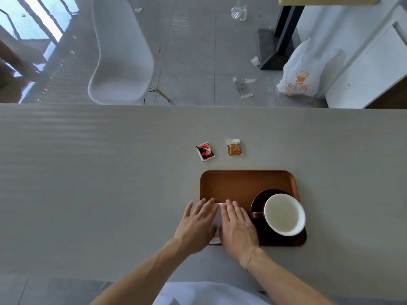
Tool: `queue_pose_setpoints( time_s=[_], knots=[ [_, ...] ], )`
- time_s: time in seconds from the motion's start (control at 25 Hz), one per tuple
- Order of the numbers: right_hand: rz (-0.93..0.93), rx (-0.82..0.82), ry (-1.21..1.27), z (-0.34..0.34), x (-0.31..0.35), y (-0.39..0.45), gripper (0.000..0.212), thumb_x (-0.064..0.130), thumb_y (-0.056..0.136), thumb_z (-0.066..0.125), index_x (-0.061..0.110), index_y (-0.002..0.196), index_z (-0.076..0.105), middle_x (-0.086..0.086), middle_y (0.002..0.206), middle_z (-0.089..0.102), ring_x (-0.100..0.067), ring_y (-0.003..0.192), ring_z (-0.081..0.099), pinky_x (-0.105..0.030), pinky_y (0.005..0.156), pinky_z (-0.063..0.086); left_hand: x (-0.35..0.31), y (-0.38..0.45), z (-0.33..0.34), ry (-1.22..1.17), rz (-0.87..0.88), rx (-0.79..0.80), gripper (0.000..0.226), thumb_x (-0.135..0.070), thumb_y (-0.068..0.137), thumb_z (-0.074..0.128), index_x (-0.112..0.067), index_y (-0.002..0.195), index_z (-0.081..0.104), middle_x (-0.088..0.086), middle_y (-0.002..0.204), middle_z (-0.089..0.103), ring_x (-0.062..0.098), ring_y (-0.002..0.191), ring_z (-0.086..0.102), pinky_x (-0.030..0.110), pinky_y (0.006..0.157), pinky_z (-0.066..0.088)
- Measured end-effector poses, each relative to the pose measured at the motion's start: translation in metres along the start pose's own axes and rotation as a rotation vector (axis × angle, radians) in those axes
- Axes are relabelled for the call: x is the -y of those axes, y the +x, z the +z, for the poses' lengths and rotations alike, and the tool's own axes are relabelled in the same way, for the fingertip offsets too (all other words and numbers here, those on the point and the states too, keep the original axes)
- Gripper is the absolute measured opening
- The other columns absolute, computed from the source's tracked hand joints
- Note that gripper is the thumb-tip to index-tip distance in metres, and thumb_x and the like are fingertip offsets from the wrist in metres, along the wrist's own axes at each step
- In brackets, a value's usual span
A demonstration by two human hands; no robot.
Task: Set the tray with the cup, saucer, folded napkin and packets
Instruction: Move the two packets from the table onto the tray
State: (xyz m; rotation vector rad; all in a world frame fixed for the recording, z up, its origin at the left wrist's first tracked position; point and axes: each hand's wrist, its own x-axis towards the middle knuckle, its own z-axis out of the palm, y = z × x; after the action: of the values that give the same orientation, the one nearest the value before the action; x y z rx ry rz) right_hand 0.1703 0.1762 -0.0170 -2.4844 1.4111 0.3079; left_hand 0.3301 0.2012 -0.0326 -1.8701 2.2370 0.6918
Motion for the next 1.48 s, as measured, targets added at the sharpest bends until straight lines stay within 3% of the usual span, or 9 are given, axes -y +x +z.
queue_pose_setpoints(
  time_s=[0.08,0.16,0.24,0.32,0.44,0.68,0.84,1.04,1.48],
  knots=[
    [0.013,0.036,-0.042,-0.010,0.003,0.011,0.055,0.027,0.090,0.056,0.005,0.140,0.046,-0.019,0.142,0.051,-0.036,0.132,0.047,-0.045,0.109,0.040,0.003,0.006,-0.013,-0.095,-0.033,-0.054,0.054,-0.038,0.096,0.047,-0.029,0.148,0.032,-0.002,0.159,0.028,0.019,0.144,0.027,0.041,0.119,0.020],
    [0.036,-0.014,-0.068,-0.027,0.003,0.026,0.026,0.025,0.089,0.060,0.014,0.112,0.065,-0.010,0.110,0.068,-0.028,0.103,0.063,-0.036,0.083,0.052,0.008,0.016,-0.032,-0.146,-0.035,-0.061,0.043,-0.033,0.095,0.052,-0.029,0.138,0.048,-0.004,0.144,0.047,0.018,0.131,0.043,0.036,0.107,0.037],
    [0.017,0.042,-0.032,-0.043,-0.002,0.046,0.016,0.025,0.094,0.050,0.018,0.102,0.062,-0.007,0.102,0.066,-0.025,0.093,0.062,-0.033,0.068,0.043,0.014,0.029,-0.051,-0.118,-0.011,0.003,0.036,-0.031,0.094,0.054,-0.029,0.130,0.057,-0.004,0.130,0.056,0.019,0.120,0.053,0.035,0.093,0.045],
    [0.012,0.139,0.000,-0.058,-0.013,0.072,0.020,0.029,0.095,0.048,0.019,0.107,0.060,-0.007,0.108,0.066,-0.027,0.098,0.063,-0.033,0.070,0.042,0.019,0.046,-0.069,-0.135,-0.008,0.098,0.030,-0.033,0.093,0.057,-0.030,0.122,0.063,-0.005,0.121,0.063,0.019,0.111,0.059,0.030,0.079,0.047],
    [0.055,0.237,0.000,-0.082,-0.034,0.111,0.029,0.036,0.092,0.053,0.024,0.117,0.063,-0.005,0.116,0.067,-0.028,0.107,0.063,-0.036,0.082,0.048,0.034,0.078,-0.095,-0.207,-0.133,0.123,0.020,-0.036,0.088,0.062,-0.033,0.107,0.068,-0.006,0.108,0.071,0.019,0.103,0.064,0.026,0.072,0.047],
    [0.181,0.320,0.049,-0.123,-0.091,0.176,0.032,0.033,0.085,0.059,0.029,0.116,0.065,-0.001,0.120,0.065,-0.023,0.110,0.061,-0.034,0.090,0.049,0.077,0.139,-0.138,-0.186,-0.369,0.077,0.038,-0.048,0.078,0.074,-0.030,0.110,0.066,-0.005,0.108,0.067,0.019,0.102,0.061,0.028,0.070,0.043],
    [0.202,0.189,0.064,-0.129,-0.108,0.205,0.031,0.038,0.085,0.063,0.026,0.114,0.063,-0.003,0.111,0.067,-0.024,0.100,0.062,-0.033,0.078,0.048,0.094,0.169,-0.151,-0.096,-0.393,0.016,0.051,-0.055,0.072,0.074,-0.027,0.114,0.065,0.000,0.113,0.064,0.024,0.114,0.050,0.037,0.082,0.039],
    [0.155,0.202,0.037,-0.124,-0.108,0.231,0.064,0.046,0.081,0.069,0.031,0.138,0.044,-0.004,0.133,0.050,-0.027,0.126,0.039,-0.042,0.097,0.039,0.098,0.191,-0.152,-0.078,-0.411,0.012,0.066,-0.059,0.069,0.076,-0.026,0.124,0.059,0.004,0.120,0.058,0.026,0.117,0.046,0.039,0.087,0.036],
    [0.189,0.096,0.164,-0.101,-0.115,0.233,0.049,0.034,0.077,0.075,0.024,0.117,0.049,-0.005,0.120,0.054,-0.027,0.114,0.044,-0.041,0.088,0.039,0.083,0.194,-0.132,-0.221,-0.440,-0.060,0.042,-0.037,0.078,0.074,-0.020,0.109,0.053,0.006,0.111,0.054,0.027,0.108,0.046,0.037,0.080,0.033]
  ],
)
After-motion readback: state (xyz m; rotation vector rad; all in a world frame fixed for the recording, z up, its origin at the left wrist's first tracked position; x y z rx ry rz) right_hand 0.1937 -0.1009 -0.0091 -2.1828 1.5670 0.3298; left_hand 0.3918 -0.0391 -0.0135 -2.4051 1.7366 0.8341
